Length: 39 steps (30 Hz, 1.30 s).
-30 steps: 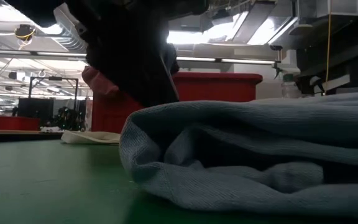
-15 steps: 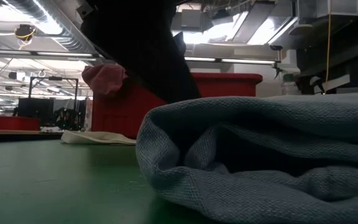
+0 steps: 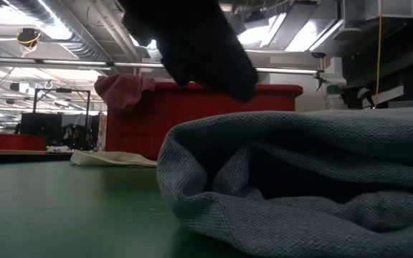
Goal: Fold Laundry from Bin
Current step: Fold the blue pants from the red laundry basket
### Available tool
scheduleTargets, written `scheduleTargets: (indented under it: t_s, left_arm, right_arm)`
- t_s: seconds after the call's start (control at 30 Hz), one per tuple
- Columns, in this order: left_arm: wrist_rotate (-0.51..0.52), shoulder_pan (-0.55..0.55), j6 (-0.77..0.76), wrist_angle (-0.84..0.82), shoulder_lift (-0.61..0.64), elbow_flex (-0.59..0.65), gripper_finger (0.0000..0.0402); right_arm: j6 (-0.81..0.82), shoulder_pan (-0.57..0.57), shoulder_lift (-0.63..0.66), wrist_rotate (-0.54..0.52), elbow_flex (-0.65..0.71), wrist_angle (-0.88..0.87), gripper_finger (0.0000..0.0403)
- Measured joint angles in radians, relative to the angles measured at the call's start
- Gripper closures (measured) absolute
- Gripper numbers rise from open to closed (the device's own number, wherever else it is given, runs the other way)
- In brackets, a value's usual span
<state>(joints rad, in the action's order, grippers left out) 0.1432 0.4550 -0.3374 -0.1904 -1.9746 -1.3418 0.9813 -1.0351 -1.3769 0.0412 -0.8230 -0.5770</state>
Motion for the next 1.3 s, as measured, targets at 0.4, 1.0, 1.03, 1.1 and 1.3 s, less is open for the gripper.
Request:
scheduleTargets:
  t_s: [0.4, 1.0, 1.03, 1.1, 1.3]
  left_arm:
    - [0.001, -0.045, 0.008, 0.029, 0.002, 0.000, 0.0310]
    - [0.052, -0.114, 0.010, 0.060, -0.069, -0.001, 0.0310]
    - [0.074, -0.121, 0.010, 0.060, -0.073, -0.001, 0.0310]
    - [0.118, -0.136, 0.010, 0.057, -0.076, -0.001, 0.0310]
    - [0.157, -0.208, 0.027, 0.044, -0.077, -0.001, 0.0310]
  right_arm:
    - [-0.219, 0.104, 0.000, 0.053, 0.000, 0.000, 0.0236]
    - [-0.261, 0.220, -0.028, -0.078, 0.000, -0.218, 0.0236]
    - [-0.274, 0.241, -0.028, -0.086, 0.000, -0.249, 0.0236]
    - [-0.323, 0.288, -0.028, -0.103, 0.000, -0.324, 0.0236]
    - [-0.486, 0.461, -0.009, -0.228, 0.000, -0.494, 0.0236]
